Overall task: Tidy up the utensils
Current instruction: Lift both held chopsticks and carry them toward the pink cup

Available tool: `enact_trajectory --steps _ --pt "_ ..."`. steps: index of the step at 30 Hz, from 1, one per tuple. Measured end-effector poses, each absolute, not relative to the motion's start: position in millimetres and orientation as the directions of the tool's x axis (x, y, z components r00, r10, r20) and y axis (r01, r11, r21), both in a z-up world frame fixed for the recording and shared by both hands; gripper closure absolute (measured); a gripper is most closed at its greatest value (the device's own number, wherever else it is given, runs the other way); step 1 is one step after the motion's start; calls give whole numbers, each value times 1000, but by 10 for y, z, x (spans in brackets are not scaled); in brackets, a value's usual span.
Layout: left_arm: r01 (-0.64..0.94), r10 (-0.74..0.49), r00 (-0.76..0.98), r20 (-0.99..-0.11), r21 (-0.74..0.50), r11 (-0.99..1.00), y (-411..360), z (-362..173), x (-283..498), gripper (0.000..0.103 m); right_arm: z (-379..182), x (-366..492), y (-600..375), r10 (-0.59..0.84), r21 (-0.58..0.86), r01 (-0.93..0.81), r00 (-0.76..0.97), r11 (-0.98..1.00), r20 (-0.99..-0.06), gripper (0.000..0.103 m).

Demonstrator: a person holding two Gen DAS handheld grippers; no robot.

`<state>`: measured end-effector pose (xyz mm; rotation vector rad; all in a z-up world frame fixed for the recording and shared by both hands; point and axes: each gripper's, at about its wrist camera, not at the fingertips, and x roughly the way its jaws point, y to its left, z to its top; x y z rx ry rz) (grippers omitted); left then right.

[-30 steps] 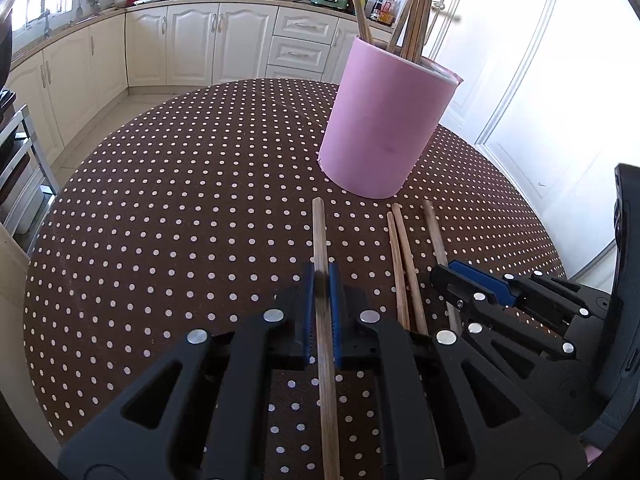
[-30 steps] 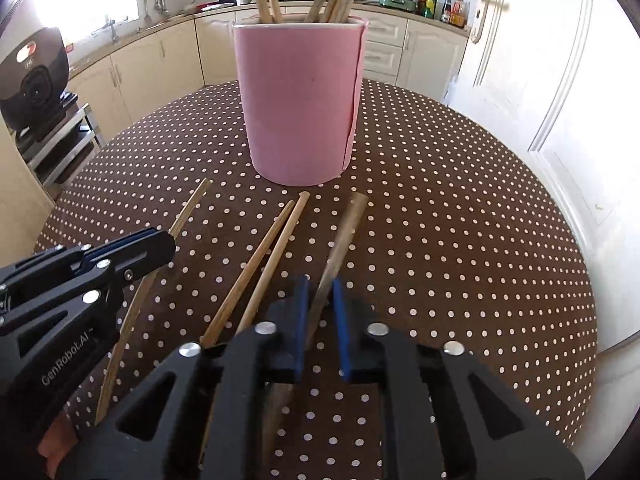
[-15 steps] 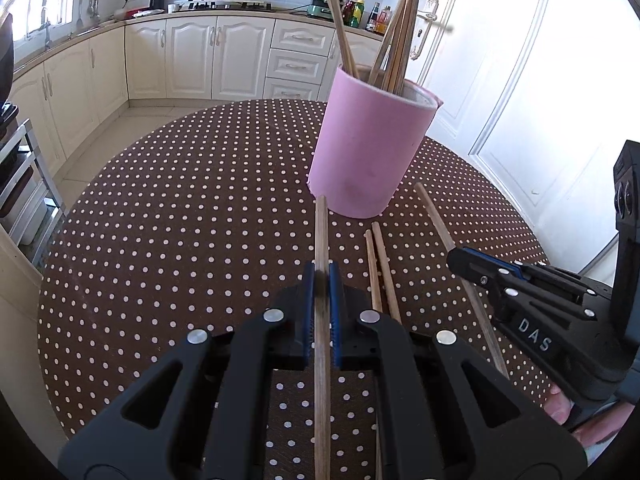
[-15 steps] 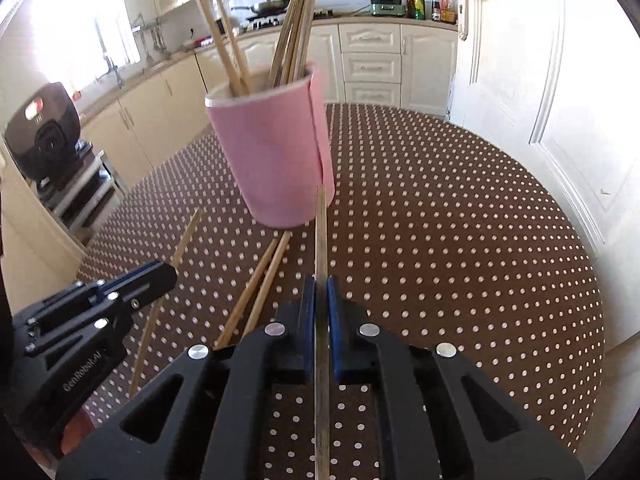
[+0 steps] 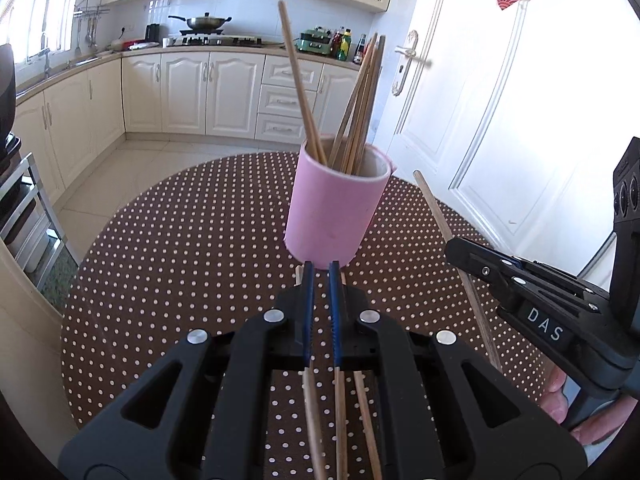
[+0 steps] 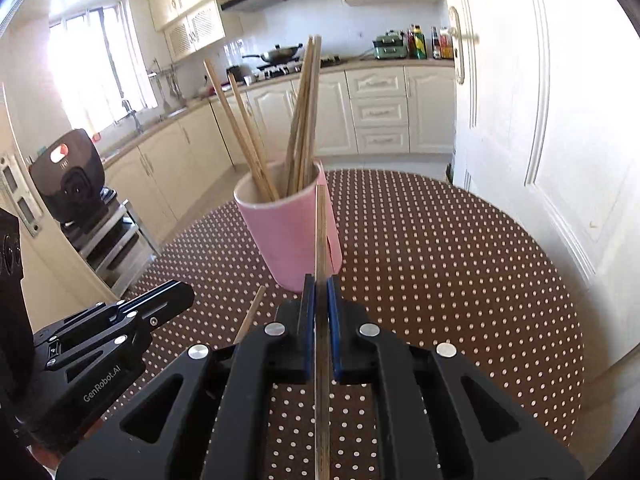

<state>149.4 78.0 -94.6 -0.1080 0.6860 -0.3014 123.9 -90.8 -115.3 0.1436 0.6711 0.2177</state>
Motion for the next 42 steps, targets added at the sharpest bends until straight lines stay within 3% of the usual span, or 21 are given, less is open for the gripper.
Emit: enact_trajectory --steps 6,18,21,22,25,33,42 --pt "249 -298 733 -611 -166 954 760 -905 1492 95 -1083 1184 -951 250 210 -155 779 965 -575 98" --pt "207 -277 635 -721 -187 960 814 -1303 1565 94 -1231 1200 -928 259 211 -160 740 964 -621 98" --pt "195 -264 607 -749 -182 964 787 -1434 1601 90 -1291 1219 -950 263 217 -159 725 963 -637 98" --pt "197 -262 603 -753 -178 964 786 -1458 1595 83 -1313 1216 -940 264 215 -161 720 963 -642 98" --pt "198 -263 616 -743 -177 964 781 -1466 1580 43 -1360 1212 -930 266 215 -163 709 963 -653 98" --pt "174 -224 601 -767 -148 973 756 -1541 1737 52 -1439 1218 -953 271 227 -157 693 961 -668 98" --pt "174 -117 585 -802 -17 985 594 -1669 1846 72 -1491 1271 -968 271 230 -153 683 961 -678 98"
